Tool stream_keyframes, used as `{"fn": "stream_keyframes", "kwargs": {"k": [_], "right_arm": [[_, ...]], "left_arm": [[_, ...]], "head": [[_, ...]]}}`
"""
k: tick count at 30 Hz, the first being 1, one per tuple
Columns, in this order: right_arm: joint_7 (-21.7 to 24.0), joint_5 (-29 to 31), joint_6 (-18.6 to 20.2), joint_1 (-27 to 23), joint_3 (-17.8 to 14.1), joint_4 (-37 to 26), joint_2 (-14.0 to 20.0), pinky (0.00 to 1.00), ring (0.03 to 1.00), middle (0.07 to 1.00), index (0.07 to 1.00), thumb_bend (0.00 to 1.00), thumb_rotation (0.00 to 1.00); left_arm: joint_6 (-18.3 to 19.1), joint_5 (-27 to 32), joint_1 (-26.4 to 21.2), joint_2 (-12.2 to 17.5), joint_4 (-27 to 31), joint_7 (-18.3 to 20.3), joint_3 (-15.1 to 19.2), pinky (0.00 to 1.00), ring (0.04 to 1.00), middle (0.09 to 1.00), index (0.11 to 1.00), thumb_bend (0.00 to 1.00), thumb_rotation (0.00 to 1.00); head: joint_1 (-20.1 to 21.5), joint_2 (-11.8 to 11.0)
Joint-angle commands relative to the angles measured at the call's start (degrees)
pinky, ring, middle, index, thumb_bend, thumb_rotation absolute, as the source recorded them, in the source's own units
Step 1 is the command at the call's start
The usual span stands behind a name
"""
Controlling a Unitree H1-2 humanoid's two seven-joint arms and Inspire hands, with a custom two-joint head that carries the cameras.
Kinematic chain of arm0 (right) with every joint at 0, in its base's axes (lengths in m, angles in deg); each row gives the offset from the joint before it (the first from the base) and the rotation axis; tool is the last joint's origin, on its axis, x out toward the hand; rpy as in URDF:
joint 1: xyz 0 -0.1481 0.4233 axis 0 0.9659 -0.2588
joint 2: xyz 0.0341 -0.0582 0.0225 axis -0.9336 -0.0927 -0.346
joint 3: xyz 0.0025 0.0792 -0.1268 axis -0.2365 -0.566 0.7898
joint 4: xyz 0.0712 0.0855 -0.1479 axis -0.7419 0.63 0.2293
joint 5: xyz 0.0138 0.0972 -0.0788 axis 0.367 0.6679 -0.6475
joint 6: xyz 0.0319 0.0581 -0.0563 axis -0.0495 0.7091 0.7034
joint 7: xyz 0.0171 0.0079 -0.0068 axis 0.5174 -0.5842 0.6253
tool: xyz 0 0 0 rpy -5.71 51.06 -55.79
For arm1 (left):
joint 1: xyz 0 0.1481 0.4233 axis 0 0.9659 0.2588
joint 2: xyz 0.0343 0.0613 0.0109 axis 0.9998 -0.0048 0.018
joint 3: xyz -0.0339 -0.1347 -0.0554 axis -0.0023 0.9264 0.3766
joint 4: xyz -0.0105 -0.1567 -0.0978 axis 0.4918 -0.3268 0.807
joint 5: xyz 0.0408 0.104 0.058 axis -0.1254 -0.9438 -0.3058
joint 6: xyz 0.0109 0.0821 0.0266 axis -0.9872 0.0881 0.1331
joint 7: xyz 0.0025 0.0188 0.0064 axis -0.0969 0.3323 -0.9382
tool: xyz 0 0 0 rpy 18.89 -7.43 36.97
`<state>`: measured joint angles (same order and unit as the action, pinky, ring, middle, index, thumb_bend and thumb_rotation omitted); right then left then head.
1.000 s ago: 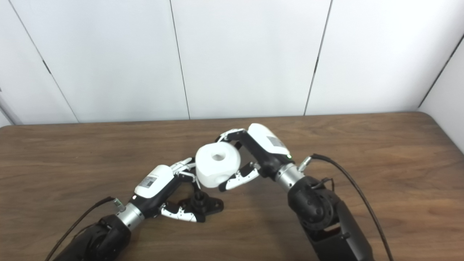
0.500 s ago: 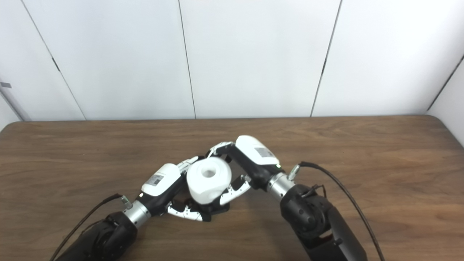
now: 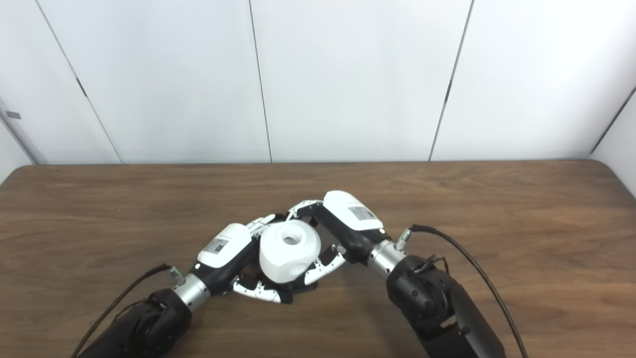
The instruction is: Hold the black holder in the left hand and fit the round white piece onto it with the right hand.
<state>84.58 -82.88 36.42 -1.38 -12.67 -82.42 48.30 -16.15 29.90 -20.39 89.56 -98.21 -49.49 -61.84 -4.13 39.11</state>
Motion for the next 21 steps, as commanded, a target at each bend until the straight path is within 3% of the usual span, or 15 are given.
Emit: {"fn": "stream_keyframes", "kwargs": {"k": [1, 21], "right_arm": [[0.1, -1.0, -1.4, -1.6, 0.7, 0.6, 0.1, 0.61, 0.735, 0.731, 0.479, 0.52, 0.14], [2.4, -1.8, -0.7, -2.2, 3.0, 0.4, -0.3, 0.63, 0.731, 0.740, 0.480, 0.52, 0.14]], "left_arm": [[3.1, -4.4, 2.5, -0.4, -1.7, 6.9, -3.4, 0.95, 0.971, 0.896, 0.484, 0.52, 0.06], [3.4, -3.9, 2.9, -0.9, -0.6, 7.5, -3.7, 0.94, 0.974, 0.901, 0.483, 0.52, 0.06]], "head": [[-0.1, 0.1], [-0.7, 1.3]]}}
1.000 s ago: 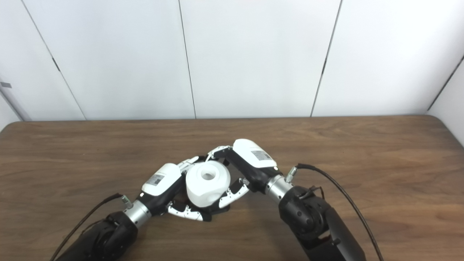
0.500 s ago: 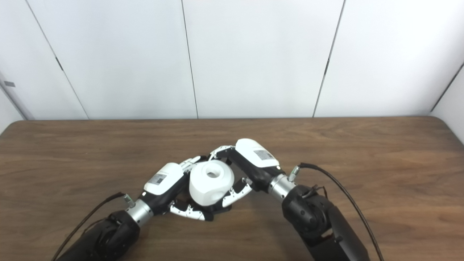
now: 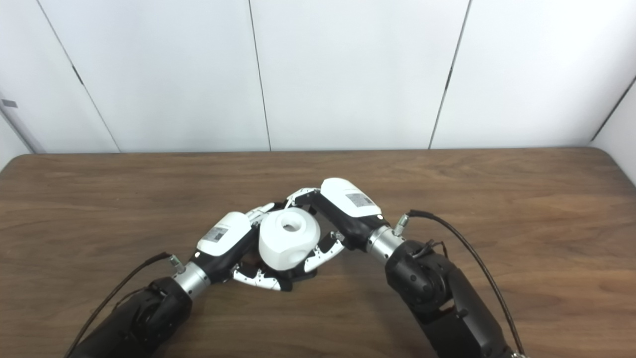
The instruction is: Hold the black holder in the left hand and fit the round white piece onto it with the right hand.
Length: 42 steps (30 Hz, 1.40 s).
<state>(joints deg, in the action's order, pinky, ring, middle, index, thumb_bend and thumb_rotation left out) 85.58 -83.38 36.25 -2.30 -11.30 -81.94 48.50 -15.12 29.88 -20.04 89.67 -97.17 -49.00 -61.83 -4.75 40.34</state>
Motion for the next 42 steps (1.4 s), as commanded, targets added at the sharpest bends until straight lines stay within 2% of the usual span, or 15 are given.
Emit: {"fn": "stream_keyframes", "kwargs": {"k": [1, 22, 33, 37, 40, 41, 42], "right_arm": [[1.5, -1.3, -0.5, -1.2, 1.7, -0.3, -0.4, 0.63, 0.731, 0.740, 0.480, 0.52, 0.14], [3.2, -3.5, -1.8, -2.3, 5.2, 0.3, 0.2, 0.62, 0.756, 0.741, 0.481, 0.52, 0.14], [3.7, -4.2, -3.7, -4.5, 4.6, 0.9, 3.3, 0.59, 0.724, 0.734, 0.481, 0.52, 0.14], [3.6, -3.8, -4.2, -4.6, 4.1, 1.1, 3.4, 0.58, 0.718, 0.734, 0.481, 0.52, 0.14], [4.0, -3.0, -3.0, -3.9, 3.4, 0.2, 3.1, 0.58, 0.706, 0.736, 0.492, 0.52, 0.14], [4.0, -3.0, -2.7, -3.8, 3.2, 0.0, 3.0, 0.58, 0.709, 0.749, 0.657, 0.67, 0.17], [3.6, -3.0, -2.7, -3.5, 2.9, -0.2, 2.8, 0.59, 0.712, 0.757, 0.735, 0.73, 0.19]], "left_arm": [[2.6, -3.8, 2.6, -1.0, -1.4, 7.1, -3.7, 0.95, 0.975, 0.903, 0.483, 0.52, 0.06], [3.2, -3.9, 2.6, -0.7, -0.1, 8.2, -3.9, 0.93, 0.971, 0.904, 0.486, 0.52, 0.06], [2.4, -3.3, 2.4, -0.2, -0.7, 8.0, -3.6, 0.95, 0.970, 0.898, 0.483, 0.52, 0.06], [2.5, -3.3, 2.4, 0.0, -0.6, 7.9, -3.5, 0.94, 0.963, 0.892, 0.483, 0.52, 0.06], [2.6, -3.4, 2.3, 0.0, -0.5, 8.1, -3.5, 0.94, 0.965, 0.891, 0.483, 0.52, 0.06], [2.5, -3.5, 2.3, 0.0, -0.5, 8.1, -3.6, 0.94, 0.966, 0.890, 0.483, 0.52, 0.06], [2.5, -3.4, 2.2, 0.0, -0.6, 8.1, -3.5, 0.94, 0.966, 0.890, 0.483, 0.52, 0.06]], "head": [[-0.2, 0.3], [-0.1, 0.9], [-0.3, 0.7], [0.0, 0.5], [0.1, 0.3], [0.1, 0.3], [0.1, 0.3]]}}
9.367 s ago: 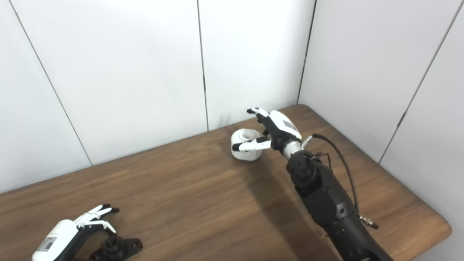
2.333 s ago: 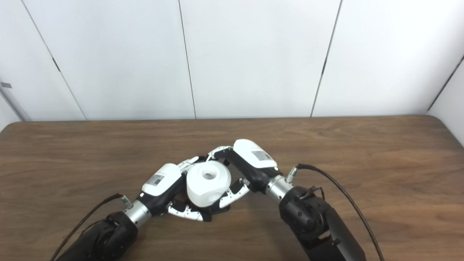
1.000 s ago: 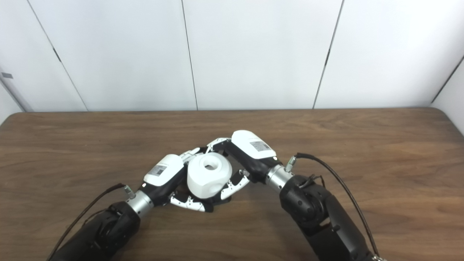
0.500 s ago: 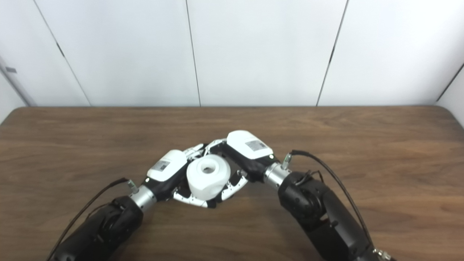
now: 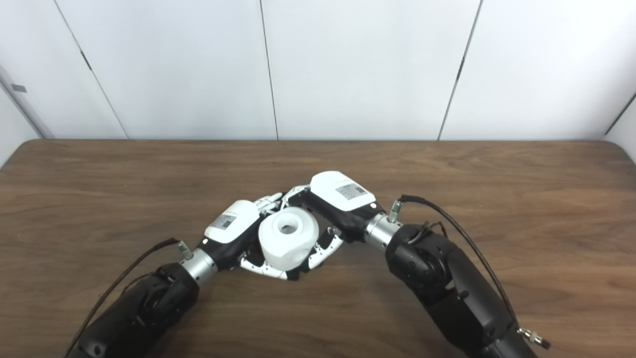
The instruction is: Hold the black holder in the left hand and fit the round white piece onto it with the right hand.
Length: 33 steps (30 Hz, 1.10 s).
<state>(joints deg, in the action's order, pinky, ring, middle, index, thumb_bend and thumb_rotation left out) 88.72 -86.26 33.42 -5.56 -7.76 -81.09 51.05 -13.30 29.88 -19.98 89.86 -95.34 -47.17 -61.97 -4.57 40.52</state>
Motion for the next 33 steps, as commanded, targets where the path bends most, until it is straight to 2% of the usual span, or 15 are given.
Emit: {"fn": "stream_keyframes", "kwargs": {"k": [1, 2, 5, 21, 26, 28, 30, 33], "right_arm": [[0.1, -0.1, 0.3, 0.0, -1.0, -1.2, 0.1, 0.59, 0.712, 0.761, 0.790, 0.76, 0.19], [-0.5, -0.2, 0.1, 0.2, -1.3, -1.2, -0.1, 0.60, 0.712, 0.765, 0.845, 0.79, 0.21], [-1.2, -0.3, -0.3, 0.2, -2.3, -1.0, -0.3, 0.58, 0.701, 0.759, 0.882, 0.82, 0.22], [-1.5, 0.1, -0.2, 0.9, -4.9, -1.4, -0.2, 0.58, 0.694, 0.763, 0.866, 0.82, 0.21], [-2.0, 1.7, -0.8, 1.3, -6.3, -1.2, -0.4, 0.58, 0.693, 0.754, 0.863, 0.82, 0.18], [-0.8, 2.1, 0.1, 1.4, -6.7, -1.6, 0.2, 0.59, 0.711, 0.766, 0.874, 0.81, 0.19], [2.1, 3.3, 2.7, 1.4, -7.3, -2.8, 1.5, 0.62, 0.753, 0.805, 0.894, 0.82, 0.19], [5.5, 4.6, 5.1, 1.5, -8.2, -4.2, 3.7, 0.61, 0.774, 0.838, 0.909, 0.84, 0.18]], "left_arm": [[0.6, -3.4, 2.1, -0.2, -2.5, 6.3, -3.4, 0.94, 0.967, 0.890, 0.483, 0.52, 0.06], [0.6, -3.3, 2.0, -0.2, -2.6, 6.3, -3.4, 0.94, 0.968, 0.892, 0.483, 0.52, 0.06], [0.8, -3.3, 1.9, -0.1, -2.6, 6.5, -3.4, 0.94, 0.967, 0.896, 0.483, 0.52, 0.06], [0.4, -3.4, 1.8, -0.1, -2.9, 6.2, -3.4, 0.94, 0.965, 0.895, 0.483, 0.52, 0.06], [0.6, -3.7, 1.8, 0.1, -2.9, 6.3, -3.5, 0.94, 0.968, 0.897, 0.483, 0.52, 0.06], [0.8, -3.5, 1.9, 0.1, -2.8, 6.4, -3.4, 0.95, 0.967, 0.896, 0.484, 0.52, 0.06], [0.6, -3.5, 1.8, 0.1, -3.0, 6.3, -3.4, 0.94, 0.964, 0.896, 0.484, 0.52, 0.06], [0.0, -3.5, 1.8, 0.2, -3.4, 5.8, -3.4, 0.93, 0.959, 0.894, 0.485, 0.52, 0.06]], "head": [[-0.1, 0.1], [0.1, 0.0], [0.0, 0.0], [0.1, 0.2], [0.5, 0.2], [0.7, 0.3], [0.7, 0.2], [1.0, 0.1]]}}
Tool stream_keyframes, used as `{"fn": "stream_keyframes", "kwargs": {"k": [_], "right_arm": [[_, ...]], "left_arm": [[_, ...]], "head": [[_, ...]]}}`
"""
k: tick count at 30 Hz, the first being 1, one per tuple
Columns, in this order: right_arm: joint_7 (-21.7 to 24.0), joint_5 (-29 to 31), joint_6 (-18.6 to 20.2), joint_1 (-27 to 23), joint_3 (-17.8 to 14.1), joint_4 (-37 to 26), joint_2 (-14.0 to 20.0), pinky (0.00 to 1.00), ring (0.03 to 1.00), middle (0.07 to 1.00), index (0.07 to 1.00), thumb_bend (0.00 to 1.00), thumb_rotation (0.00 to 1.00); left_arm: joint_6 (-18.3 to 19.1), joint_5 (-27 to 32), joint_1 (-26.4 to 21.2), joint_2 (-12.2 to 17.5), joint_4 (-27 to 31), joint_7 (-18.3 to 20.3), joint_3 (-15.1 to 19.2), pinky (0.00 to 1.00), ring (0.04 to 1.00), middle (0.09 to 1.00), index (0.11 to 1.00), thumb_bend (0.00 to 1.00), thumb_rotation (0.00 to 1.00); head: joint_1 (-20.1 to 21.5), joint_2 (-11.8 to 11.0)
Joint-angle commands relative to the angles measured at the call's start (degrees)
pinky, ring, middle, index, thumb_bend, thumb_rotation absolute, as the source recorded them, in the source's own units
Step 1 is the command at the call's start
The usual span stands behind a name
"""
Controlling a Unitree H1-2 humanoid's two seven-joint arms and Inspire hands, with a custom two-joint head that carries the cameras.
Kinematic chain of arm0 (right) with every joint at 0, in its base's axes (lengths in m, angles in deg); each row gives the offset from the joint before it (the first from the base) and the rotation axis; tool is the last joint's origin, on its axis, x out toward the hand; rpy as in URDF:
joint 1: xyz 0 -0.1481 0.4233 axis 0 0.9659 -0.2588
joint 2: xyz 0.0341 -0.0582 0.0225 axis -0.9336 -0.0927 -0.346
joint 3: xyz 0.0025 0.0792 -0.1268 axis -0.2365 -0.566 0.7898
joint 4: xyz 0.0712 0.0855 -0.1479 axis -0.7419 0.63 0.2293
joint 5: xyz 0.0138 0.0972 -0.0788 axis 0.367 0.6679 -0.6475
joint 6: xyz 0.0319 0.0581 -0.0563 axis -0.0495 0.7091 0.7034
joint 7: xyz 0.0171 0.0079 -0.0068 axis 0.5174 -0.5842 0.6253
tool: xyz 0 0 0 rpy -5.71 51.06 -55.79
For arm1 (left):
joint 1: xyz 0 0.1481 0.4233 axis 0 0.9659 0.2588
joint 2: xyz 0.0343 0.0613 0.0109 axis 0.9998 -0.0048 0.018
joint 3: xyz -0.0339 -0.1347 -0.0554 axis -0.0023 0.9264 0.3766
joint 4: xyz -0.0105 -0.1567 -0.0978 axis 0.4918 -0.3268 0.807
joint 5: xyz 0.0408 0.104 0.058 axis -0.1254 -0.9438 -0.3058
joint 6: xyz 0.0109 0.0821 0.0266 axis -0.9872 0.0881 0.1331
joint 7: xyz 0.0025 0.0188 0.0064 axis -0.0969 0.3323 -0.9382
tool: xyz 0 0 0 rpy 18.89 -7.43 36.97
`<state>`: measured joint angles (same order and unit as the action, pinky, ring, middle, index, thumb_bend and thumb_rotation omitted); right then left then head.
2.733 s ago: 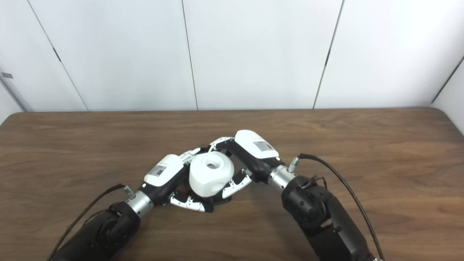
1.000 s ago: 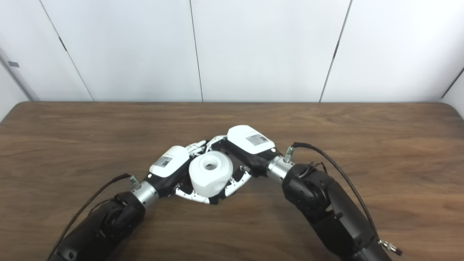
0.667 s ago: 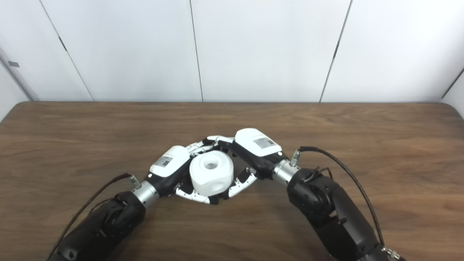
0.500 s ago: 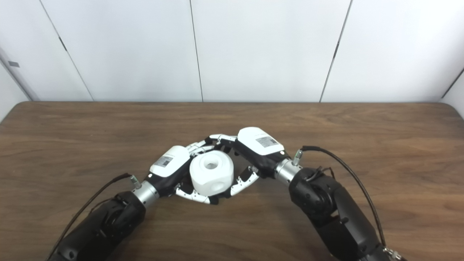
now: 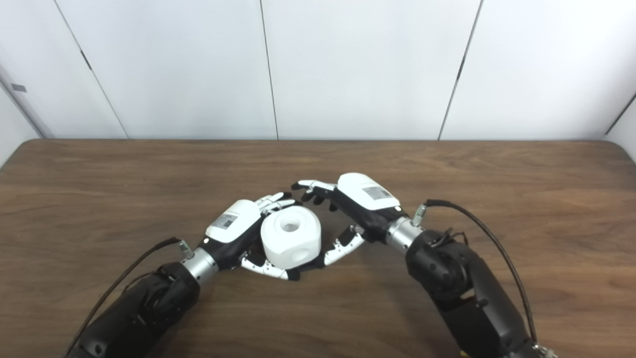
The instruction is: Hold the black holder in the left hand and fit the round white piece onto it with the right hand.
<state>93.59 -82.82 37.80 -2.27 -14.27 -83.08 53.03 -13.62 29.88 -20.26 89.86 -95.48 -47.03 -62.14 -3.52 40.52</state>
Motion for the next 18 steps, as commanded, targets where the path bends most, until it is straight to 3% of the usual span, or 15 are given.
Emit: {"fn": "stream_keyframes", "kwargs": {"k": [1, 5, 9, 14, 18], "right_arm": [[1.5, 1.5, 1.3, -1.6, -2.1, -2.6, 2.6, 0.62, 0.778, 0.838, 0.911, 0.84, 0.16], [2.8, 3.1, 2.2, -0.5, -4.1, -3.2, 5.8, 0.64, 0.796, 0.850, 0.890, 0.84, 0.06], [2.6, 4.3, 3.2, 0.3, -6.0, -3.2, 7.1, 0.63, 0.803, 0.851, 0.866, 0.79, 0.02], [-2.5, 7.0, 5.5, 2.5, -11.1, -3.8, 3.6, 0.62, 0.742, 0.787, 0.796, 0.76, 0.00], [-7.7, 9.7, 3.9, 4.0, -14.5, -2.7, -0.2, 0.58, 0.716, 0.775, 0.781, 0.73, 0.00]], "left_arm": [[0.3, -3.6, 2.1, 0.3, -3.3, 5.6, -3.2, 0.93, 0.961, 0.896, 0.485, 0.52, 0.06], [0.2, -3.4, 2.1, 0.5, -3.3, 5.6, -2.9, 0.94, 0.961, 0.899, 0.484, 0.52, 0.06], [0.2, -3.1, 2.1, 0.6, -3.4, 5.6, -2.7, 0.95, 0.959, 0.898, 0.484, 0.52, 0.06], [0.0, -3.1, 2.1, 0.5, -3.4, 5.3, -2.5, 0.94, 0.955, 0.893, 0.484, 0.52, 0.06], [0.1, -3.2, 2.1, 0.5, -3.3, 5.4, -2.6, 0.94, 0.956, 0.892, 0.484, 0.52, 0.06]], "head": [[0.0, 0.0], [0.1, -0.2], [0.5, -0.4], [0.5, -0.4], [0.5, -0.4]]}}
